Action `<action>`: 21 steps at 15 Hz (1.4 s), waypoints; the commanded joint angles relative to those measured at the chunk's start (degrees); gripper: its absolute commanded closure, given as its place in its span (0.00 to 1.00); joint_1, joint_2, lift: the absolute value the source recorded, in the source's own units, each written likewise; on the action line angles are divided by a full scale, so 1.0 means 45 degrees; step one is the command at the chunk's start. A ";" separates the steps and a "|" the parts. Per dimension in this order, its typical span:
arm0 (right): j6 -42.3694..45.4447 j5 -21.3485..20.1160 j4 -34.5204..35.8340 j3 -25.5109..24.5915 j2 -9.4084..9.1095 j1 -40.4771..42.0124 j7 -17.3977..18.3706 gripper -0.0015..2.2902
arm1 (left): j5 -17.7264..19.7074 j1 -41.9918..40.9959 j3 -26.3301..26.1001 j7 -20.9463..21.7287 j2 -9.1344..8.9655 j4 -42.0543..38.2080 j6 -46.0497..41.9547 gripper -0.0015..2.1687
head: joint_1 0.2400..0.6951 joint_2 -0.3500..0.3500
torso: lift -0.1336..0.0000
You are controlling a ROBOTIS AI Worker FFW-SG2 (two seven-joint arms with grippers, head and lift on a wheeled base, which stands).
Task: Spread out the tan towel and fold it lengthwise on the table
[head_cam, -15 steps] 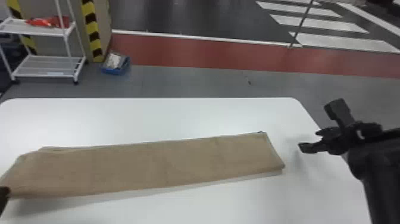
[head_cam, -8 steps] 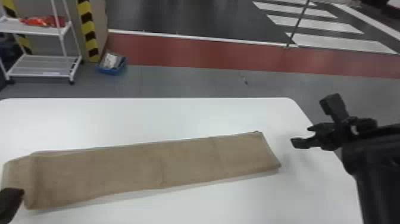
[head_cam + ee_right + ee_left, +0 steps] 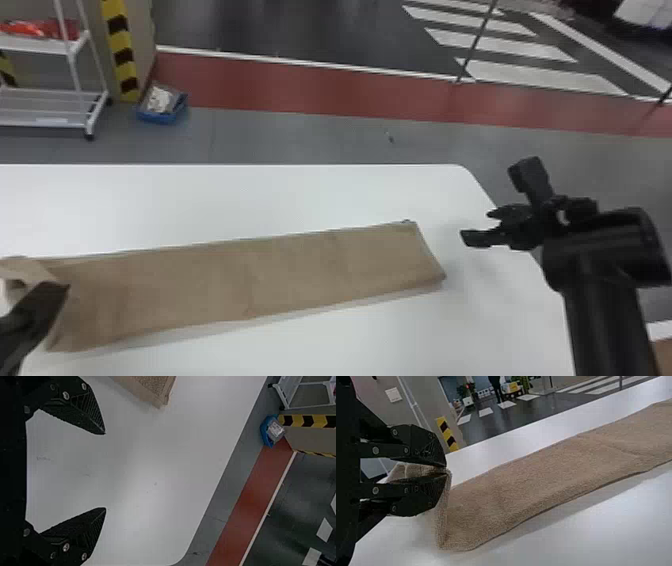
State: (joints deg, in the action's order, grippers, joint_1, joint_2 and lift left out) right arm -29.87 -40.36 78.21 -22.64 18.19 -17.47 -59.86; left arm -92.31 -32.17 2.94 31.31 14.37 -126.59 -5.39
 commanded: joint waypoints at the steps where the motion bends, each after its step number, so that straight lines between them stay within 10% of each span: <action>1: 0.0045 0.0140 -0.0016 -0.0085 0.0215 0.0015 -0.0018 0.10 | 0.0024 -0.0156 0.0812 -0.0063 0.0127 0.0319 0.0564 0.44 | 1.00 0.11 | 0.07; 21: -0.0150 0.0199 0.0452 0.0403 0.0117 0.0035 -0.0194 0.10 | 0.0962 -0.1074 0.1769 -0.0219 0.0108 0.0416 0.1111 0.44 | 1.00 0.28 | 0.07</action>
State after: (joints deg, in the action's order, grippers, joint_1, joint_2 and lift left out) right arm -30.55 -39.49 80.24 -20.83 18.72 -17.34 -60.73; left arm -88.02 -37.00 10.82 30.40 14.85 -124.72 -0.39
